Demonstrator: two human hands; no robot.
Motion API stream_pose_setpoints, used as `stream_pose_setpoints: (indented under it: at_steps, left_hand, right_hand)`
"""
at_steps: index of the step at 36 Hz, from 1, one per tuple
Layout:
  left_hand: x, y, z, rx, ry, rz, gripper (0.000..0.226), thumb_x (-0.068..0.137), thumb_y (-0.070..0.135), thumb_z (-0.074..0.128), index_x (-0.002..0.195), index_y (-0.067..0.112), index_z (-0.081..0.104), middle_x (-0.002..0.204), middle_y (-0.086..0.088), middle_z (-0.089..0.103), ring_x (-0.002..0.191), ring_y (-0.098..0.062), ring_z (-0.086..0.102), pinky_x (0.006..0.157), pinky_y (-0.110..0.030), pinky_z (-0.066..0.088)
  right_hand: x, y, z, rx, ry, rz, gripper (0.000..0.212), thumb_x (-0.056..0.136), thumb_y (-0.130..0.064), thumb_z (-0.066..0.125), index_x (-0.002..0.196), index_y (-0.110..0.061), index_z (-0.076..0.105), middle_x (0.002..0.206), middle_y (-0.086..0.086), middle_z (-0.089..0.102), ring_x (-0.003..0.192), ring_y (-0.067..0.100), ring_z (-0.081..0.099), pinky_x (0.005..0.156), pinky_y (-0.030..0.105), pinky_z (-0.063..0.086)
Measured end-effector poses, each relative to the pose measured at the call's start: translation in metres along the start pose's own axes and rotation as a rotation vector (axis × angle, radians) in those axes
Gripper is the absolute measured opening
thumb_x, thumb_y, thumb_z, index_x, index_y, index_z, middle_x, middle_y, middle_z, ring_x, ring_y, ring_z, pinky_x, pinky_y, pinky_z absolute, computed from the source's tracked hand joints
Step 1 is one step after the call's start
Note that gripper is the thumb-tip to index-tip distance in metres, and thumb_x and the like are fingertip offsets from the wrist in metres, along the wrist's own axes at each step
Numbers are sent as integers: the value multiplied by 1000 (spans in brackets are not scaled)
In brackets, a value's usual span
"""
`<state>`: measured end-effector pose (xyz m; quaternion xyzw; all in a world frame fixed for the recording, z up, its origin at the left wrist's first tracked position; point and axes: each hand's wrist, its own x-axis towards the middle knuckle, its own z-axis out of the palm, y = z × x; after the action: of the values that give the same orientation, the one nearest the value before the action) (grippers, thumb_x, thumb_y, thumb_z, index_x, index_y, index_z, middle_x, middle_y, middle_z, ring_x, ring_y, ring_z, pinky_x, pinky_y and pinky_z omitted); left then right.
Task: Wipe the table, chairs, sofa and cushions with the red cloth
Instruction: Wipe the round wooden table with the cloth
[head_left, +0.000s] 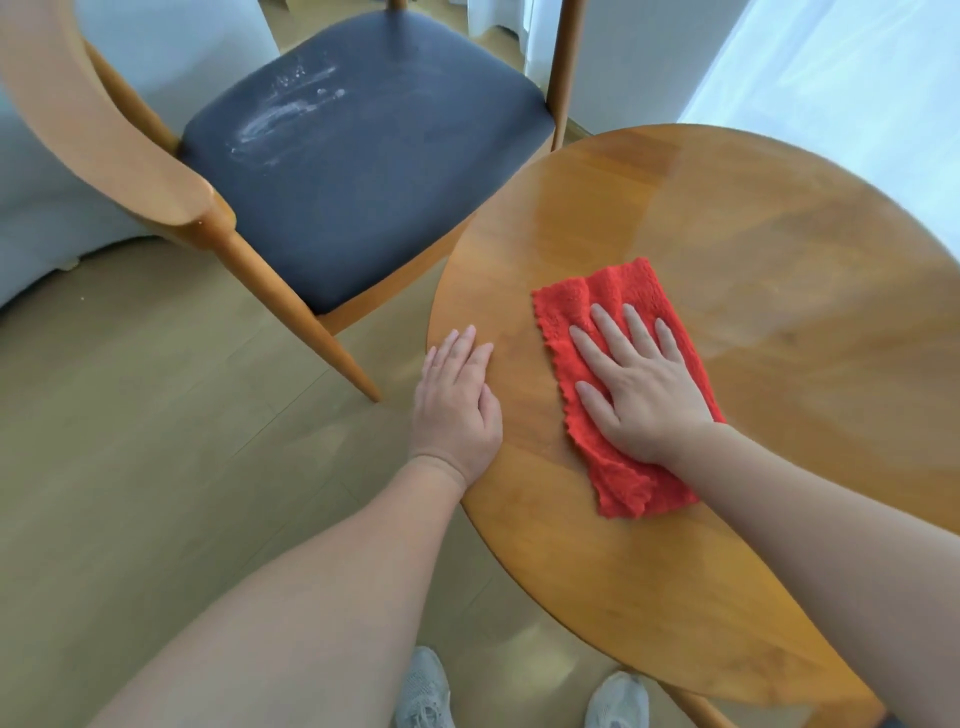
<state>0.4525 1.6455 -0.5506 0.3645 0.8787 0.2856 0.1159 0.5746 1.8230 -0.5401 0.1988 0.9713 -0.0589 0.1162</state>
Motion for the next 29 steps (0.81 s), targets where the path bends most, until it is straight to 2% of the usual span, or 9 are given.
stream_pose_setpoints:
  at_steps: [4, 12, 16, 18, 22, 25, 29]
  left_hand:
    - [2, -9, -11, -72, 26, 7, 48, 92, 17, 32, 138, 9, 46, 151, -5, 33, 143, -16, 20, 119, -29, 5]
    - [-13, -51, -41, 20, -15, 8, 46, 94, 16, 34, 137, 9, 47, 149, -4, 38, 142, -16, 24, 117, -22, 3]
    - [-29, -67, -47, 29, -28, -17, 45, 94, 14, 36, 137, 8, 47, 148, -4, 39, 141, -16, 25, 119, -31, 10]
    - [-36, -75, -50, 35, -37, -32, 45, 93, 15, 36, 136, 7, 48, 148, -5, 39, 141, -17, 26, 119, -30, 10]
    - [-46, -89, -53, 56, -18, -68, 41, 95, 12, 38, 135, 7, 49, 147, -4, 40, 141, -15, 26, 117, -25, 7]
    - [-53, -94, -55, 54, -6, -86, 40, 94, 4, 44, 133, 5, 51, 146, -7, 42, 140, -18, 29, 118, -26, 8]
    - [-60, -93, -60, 32, -9, -111, 45, 90, 13, 36, 130, 3, 53, 144, -8, 44, 139, -21, 31, 118, -29, 10]
  right_hand:
    - [35, -17, -4, -7, 26, 34, 66, 92, -57, 16, 153, -33, 13, 162, 2, 6, 148, 34, 0, 118, 54, 1]
    - [98, -60, -10, 54, 90, 83, 66, 92, -57, 17, 153, -30, 13, 162, 4, 4, 147, 37, -2, 117, 57, -1]
    - [123, -77, -12, 82, 114, 101, 67, 91, -58, 18, 153, -30, 14, 162, 4, 5, 147, 38, -1, 116, 58, -2]
    - [132, -85, -13, 79, 121, 112, 68, 91, -58, 17, 153, -30, 14, 162, 5, 6, 147, 39, -1, 116, 58, -2]
    - [137, -99, -10, 79, 127, 134, 70, 91, -59, 14, 153, -29, 12, 162, 5, 5, 146, 40, -2, 115, 59, -2]
    - [130, -109, -6, 86, 141, 136, 70, 91, -60, 14, 153, -28, 13, 162, 5, 6, 146, 40, -1, 115, 58, -2]
    - [111, -121, -1, 94, 143, 130, 69, 91, -58, 14, 153, -27, 14, 162, 5, 7, 146, 39, 0, 116, 58, -1]
